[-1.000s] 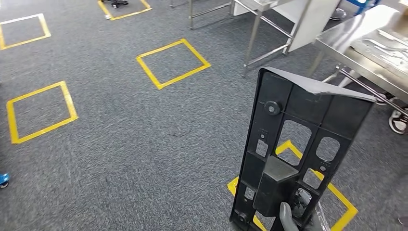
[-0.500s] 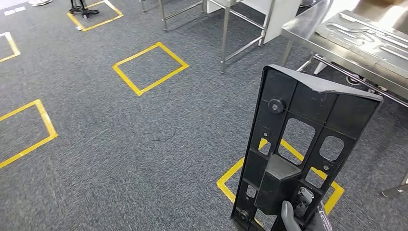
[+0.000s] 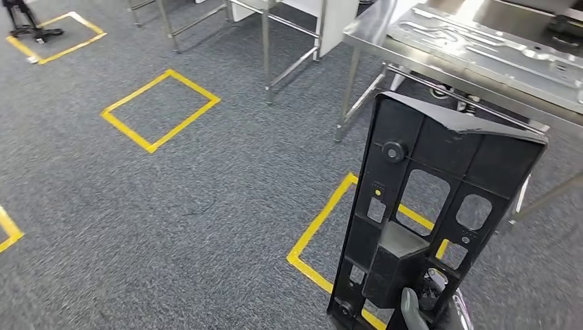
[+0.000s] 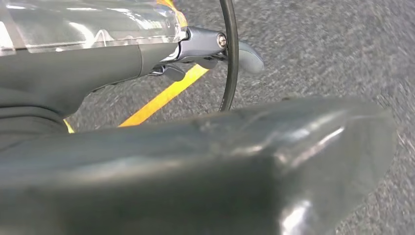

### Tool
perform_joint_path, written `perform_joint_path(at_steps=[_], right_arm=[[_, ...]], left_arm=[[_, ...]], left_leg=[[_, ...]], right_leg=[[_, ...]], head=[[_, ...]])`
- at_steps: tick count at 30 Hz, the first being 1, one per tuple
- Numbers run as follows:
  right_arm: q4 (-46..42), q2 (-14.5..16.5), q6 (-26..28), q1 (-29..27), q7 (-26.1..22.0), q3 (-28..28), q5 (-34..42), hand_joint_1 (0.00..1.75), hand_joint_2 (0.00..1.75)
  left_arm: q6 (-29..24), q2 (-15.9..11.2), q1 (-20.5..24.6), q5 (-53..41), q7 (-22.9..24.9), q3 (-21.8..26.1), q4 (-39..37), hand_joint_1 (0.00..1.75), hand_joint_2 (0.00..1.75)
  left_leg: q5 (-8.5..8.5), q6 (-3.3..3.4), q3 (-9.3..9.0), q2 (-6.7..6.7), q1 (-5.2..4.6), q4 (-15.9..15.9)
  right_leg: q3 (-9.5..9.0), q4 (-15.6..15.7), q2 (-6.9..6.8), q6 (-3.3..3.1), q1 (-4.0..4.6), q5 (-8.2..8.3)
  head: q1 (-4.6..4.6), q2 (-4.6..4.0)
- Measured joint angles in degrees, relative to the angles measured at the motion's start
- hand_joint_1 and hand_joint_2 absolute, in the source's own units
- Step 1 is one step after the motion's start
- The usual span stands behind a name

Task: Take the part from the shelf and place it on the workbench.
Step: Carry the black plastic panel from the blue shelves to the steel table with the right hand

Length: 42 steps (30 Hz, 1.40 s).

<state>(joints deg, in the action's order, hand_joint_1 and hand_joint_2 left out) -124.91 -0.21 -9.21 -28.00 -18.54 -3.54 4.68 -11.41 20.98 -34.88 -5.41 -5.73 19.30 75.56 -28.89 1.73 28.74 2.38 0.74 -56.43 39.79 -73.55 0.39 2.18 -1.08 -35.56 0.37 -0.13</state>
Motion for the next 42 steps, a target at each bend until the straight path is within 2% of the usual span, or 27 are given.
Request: perform_joint_path(at_steps=[1, 2, 4, 6, 8, 9, 11, 13, 14, 15, 16, 18, 20, 21, 22, 23, 24, 26, 28, 30, 31, 32, 34, 35, 37, 40, 42], right_arm=[[0.0, 0.0, 0.0, 0.0, 0.0, 0.0, 0.0, 1.75, 1.75], [0.0, 0.0, 0.1, -0.1, 0.1, 0.0, -0.1, 1.75, 1.75], [0.0, -0.1, 0.2, -0.1, 0.1, 0.0, -0.1, 1.75, 1.75], [0.0, -0.2, 0.3, -0.1, 0.1, -0.1, -0.1, 1.75, 1.75], [0.0, -0.3, 0.6, -0.2, 0.1, -0.2, -0.1, 1.75, 1.75], [-0.1, -0.3, 0.9, -0.3, 0.1, -0.2, -0.1, 1.75, 1.75], [-0.1, -0.5, 1.2, -0.3, 0.0, -0.5, -0.1, 1.75, 1.75], [-0.2, -0.6, 1.3, -0.1, 0.0, -0.8, -0.1, 1.75, 1.75], [-0.2, -0.6, 1.3, -0.1, 0.0, -0.9, -0.1, 1.75, 1.75], [-0.2, -0.6, 1.3, -0.1, 0.0, -1.0, -0.1, 1.75, 1.75], [-0.2, -0.6, 1.4, -0.1, 0.0, -1.1, -0.1, 1.75, 1.75], [-0.2, -0.7, 1.4, -0.1, 0.1, -1.3, -0.1, 1.75, 1.75], [-0.2, -0.9, 1.6, -0.1, 0.1, -1.6, -0.1, 1.75, 1.75], [-0.2, -0.9, 1.7, 0.0, 0.1, -1.7, -0.1, 1.75, 1.75], [-0.2, -1.0, 1.8, 0.0, 0.1, -1.7, -0.1, 1.75, 1.75], [-0.2, -1.0, 1.8, -0.1, 0.1, -1.8, -0.1, 1.75, 1.75], [-0.2, -1.1, 1.9, -0.2, 0.2, -1.8, -0.1, 1.75, 1.75], [-0.3, -1.3, 2.0, -0.2, 0.2, -1.9, -0.1, 1.75, 1.75], [-0.3, -1.6, 2.2, 0.0, 0.4, -2.0, -0.2, 1.75, 1.75], [-0.3, -1.7, 3.0, 0.1, 0.9, -2.4, -0.7, 1.75, 1.75], [-0.3, -1.9, 3.5, 0.1, 1.1, -2.6, -1.2, 1.75, 1.75], [-0.3, -2.0, 4.0, 0.1, 1.3, -2.7, -1.6, 1.75, 1.75], [-0.3, -2.4, 4.7, 0.1, 1.4, -3.1, -2.1, 1.75, 1.75], [-0.3, -2.5, 5.0, 0.1, 1.5, -3.3, -2.2, 1.75, 1.75], [-0.3, -2.8, 5.3, 0.1, 1.5, -3.6, -2.4, 1.75, 1.75], [-0.4, -3.1, 5.5, 0.0, 1.6, -4.2, -2.8, 1.75, 1.75], [-0.5, -3.3, 5.9, 0.1, 1.8, -4.8, -3.0, 1.75, 1.75]], left_arm=[[0.1, 0.0, 0.0, -0.1, 0.0, 0.0, 0.0, 0.0, 0.0], [0.2, 0.0, 0.1, -0.3, -0.1, 0.0, 0.0, 0.0, 0.0], [0.6, 0.0, 0.1, -0.6, -0.2, 0.1, 0.0, 0.0, 0.0], [0.9, 0.0, 0.2, -0.8, -0.4, 0.2, 0.0, 0.0, 0.0], [1.1, 0.0, 0.4, -1.0, -0.7, 0.3, 0.0, 0.0, 0.0], [1.2, 0.0, 0.5, -1.2, -0.8, 0.3, 0.0, 0.0, 0.0], [1.4, 0.0, 0.5, -1.4, -1.0, 0.4, 0.0, 0.0, 0.0], [1.6, 0.0, 0.4, -1.6, -1.1, 0.5, 0.0, 0.0, 0.0], [1.7, 0.0, 0.3, -1.7, -1.1, 0.5, 0.0, 0.0, 0.0], [1.7, -0.1, 0.3, -1.7, -1.1, 0.5, 0.0, 0.0, 0.0], [1.7, -0.1, 0.2, -1.7, -1.1, 0.5, 0.0, 0.0, 0.0], [1.8, -0.1, 0.2, -2.1, -1.1, 0.5, 0.0, 0.0, 0.0], [1.9, -0.1, 0.1, -2.4, -1.2, 0.6, 0.0, 0.0, 0.0], [2.0, -0.1, 0.0, -2.5, -1.3, 0.6, 0.1, 0.0, 0.0], [2.0, -0.1, 0.0, -2.6, -1.3, 0.6, 0.1, 0.0, 0.0], [2.0, -0.1, -0.1, -2.6, -1.4, 0.6, 0.2, 0.0, 0.0], [2.0, -0.1, 0.0, -2.6, -1.4, 0.6, 0.3, 0.0, 0.0], [2.1, -0.1, 0.0, -2.6, -1.6, 0.6, 0.4, 0.0, 0.0], [2.1, -0.1, -0.1, -2.7, -1.7, 0.6, 0.5, 0.0, 0.0], [2.0, -0.1, -0.1, -2.9, -1.9, 0.7, 0.5, 0.0, 0.0], [2.0, -0.1, -0.1, -2.9, -2.2, 0.7, 0.5, 0.0, 0.0], [2.0, -0.1, 0.0, -2.9, -2.4, 0.8, 0.5, 0.0, 0.0], [2.1, -0.1, 0.0, -2.7, -3.0, 0.8, 0.5, 0.0, 0.0], [2.0, -0.1, 0.0, -2.5, -3.1, 0.8, 0.5, 0.0, 0.0], [1.9, -0.1, 0.0, -2.4, -3.3, 0.8, 0.5, 0.0, 0.0], [1.8, -0.1, 0.1, -2.5, -3.3, 0.7, 0.8, 0.0, 0.0], [1.7, -0.1, 0.0, -2.8, -3.2, 0.7, 1.0, 0.0, 0.0]], left_leg=[[-0.15, -0.1, -0.07, 0.79, 0.0, 0.0], [-0.36, -0.25, -0.23, 1.56, 0.0, -0.1], [-0.86, -0.75, -0.8, 2.84, -0.14, -0.2], [-1.26, -1.41, -1.32, 3.81, -0.34, -0.3], [-1.44, -2.06, -1.91, 4.82, -0.4, -0.1], [-1.75, -2.42, -2.13, 4.56, -0.3, -0.3], [-4.01, -2.97, -1.04, 1.88, -0.07, -3.4], [-7.93, -3.18, 2.52, -1.2, 0.07, -10.9], [-9.3, -3.22, 4.43, -1.69, 0.08, -14.7], [-9.61, -3.2, 5.72, -1.87, 0.07, -17.0], [-8.67, -3.11, 6.04, -1.95, 0.07, -17.1], [-4.13, -2.66, 3.75, -3.09, 0.06, -10.9], [-0.94, -2.01, 1.05, -6.36, 0.14, -3.6], [-0.48, -1.77, 0.46, -7.55, 0.09, -1.8], [-0.61, -1.55, 0.34, -7.92, -0.01, -1.2], [-0.52, -1.34, 0.24, -7.22, -0.03, -0.9], [-0.31, -1.01, 0.09, -6.4, 0.03, -0.6], [0.16, -0.29, -0.24, -4.65, 0.35, 0.1], [0.24, 0.09, -0.25, -2.87, 0.34, 0.4], [0.05, 0.07, -0.13, -1.39, 0.24, 0.4], [-0.13, -0.04, -0.16, -0.86, 0.22, 0.4], [-0.33, -0.19, -0.3, -0.45, 0.22, 0.4], [-0.86, -0.55, -0.81, 0.14, 0.18, 0.3], [-1.15, -0.83, -1.1, 0.28, 0.07, 0.3], [-1.65, -1.5, -1.57, 0.43, -0.06, 0.3], [-2.38, -2.53, -2.17, 0.1, 0.08, -0.3], [-4.34, -2.9, -0.04, -1.04, 0.18, -5.2]], right_leg=[[-0.47, 0.8, -0.24, 0.1, -0.1, 1.02], [-2.17, 3.8, -0.76, 0.14, -0.18, 2.89], [-6.66, 11.8, -3.06, -0.1, -0.1, 6.18], [-8.7, 15.5, -4.26, -0.68, 0.22, 7.14], [-8.49, 15.6, -3.07, -1.35, 0.41, 7.18], [-8.5, 15.8, -2.47, -1.7, 0.32, 7.31], [-8.58, 16.3, -1.26, -2.48, 0.04, 7.62], [-8.5, 16.4, -0.05, -2.94, 0.02, 7.75], [-8.47, 16.4, 0.67, -3.01, 0.1, 7.75], [-8.51, 16.3, 1.42, -3.04, 0.19, 7.75], [-8.6, 16.3, 2.25, -3.05, 0.27, 7.74], [-8.82, 16.2, 3.95, -2.99, 0.33, 7.7], [-8.64, 15.9, 5.52, -2.66, 0.41, 7.63], [-8.37, 15.8, 6.24, -2.33, 0.32, 7.66], [-8.06, 15.8, 6.98, -1.9, 0.21, 7.77], [-7.77, 15.9, 7.78, -1.42, 0.1, 7.97], [-7.58, 15.8, 7.8, -1.07, -0.02, 8.01], [-6.42, 13.6, 5.06, -0.57, 0.2, 6.49], [-3.28, 7.2, 1.24, -0.13, 0.23, 2.74], [-0.27, 1.1, 0.07, 0.34, -0.01, 0.28], [-0.18, 0.6, -0.1, 0.51, -0.14, 0.65], [-1.36, 2.4, -0.26, 0.59, -0.26, 2.04], [-6.08, 10.4, -0.92, 0.4, -0.34, 5.49], [-8.12, 13.8, -1.22, 0.12, -0.23, 6.39], [-9.83, 16.6, -1.56, -0.63, 0.14, 6.32], [-10.68, 17.1, -1.2, -1.92, 0.12, 5.86], [-11.84, 17.6, -1.02, -2.82, -0.13, 5.43]], head=[[0.0, 0.0], [0.0, 0.0], [0.0, 0.0], [-0.02, 0.0], [-0.02, 0.0], [-0.03, 0.0], [-0.05, 0.0], [-0.08, 0.0], [-0.08, 0.0], [-0.08, 0.0], [-0.08, 0.0], [-0.09, 0.0], [-0.06, 0.0], [-0.05, 0.0], [-0.04, 0.0], [-0.05, 0.0], [-0.05, 0.0], [0.08, 0.0], [0.21, 0.0], [0.21, 0.0], [0.21, 0.0], [0.21, -0.01], [0.22, -0.01], [0.21, -0.01], [0.2, 0.0], [0.19, 0.0], [0.15, 0.0]])
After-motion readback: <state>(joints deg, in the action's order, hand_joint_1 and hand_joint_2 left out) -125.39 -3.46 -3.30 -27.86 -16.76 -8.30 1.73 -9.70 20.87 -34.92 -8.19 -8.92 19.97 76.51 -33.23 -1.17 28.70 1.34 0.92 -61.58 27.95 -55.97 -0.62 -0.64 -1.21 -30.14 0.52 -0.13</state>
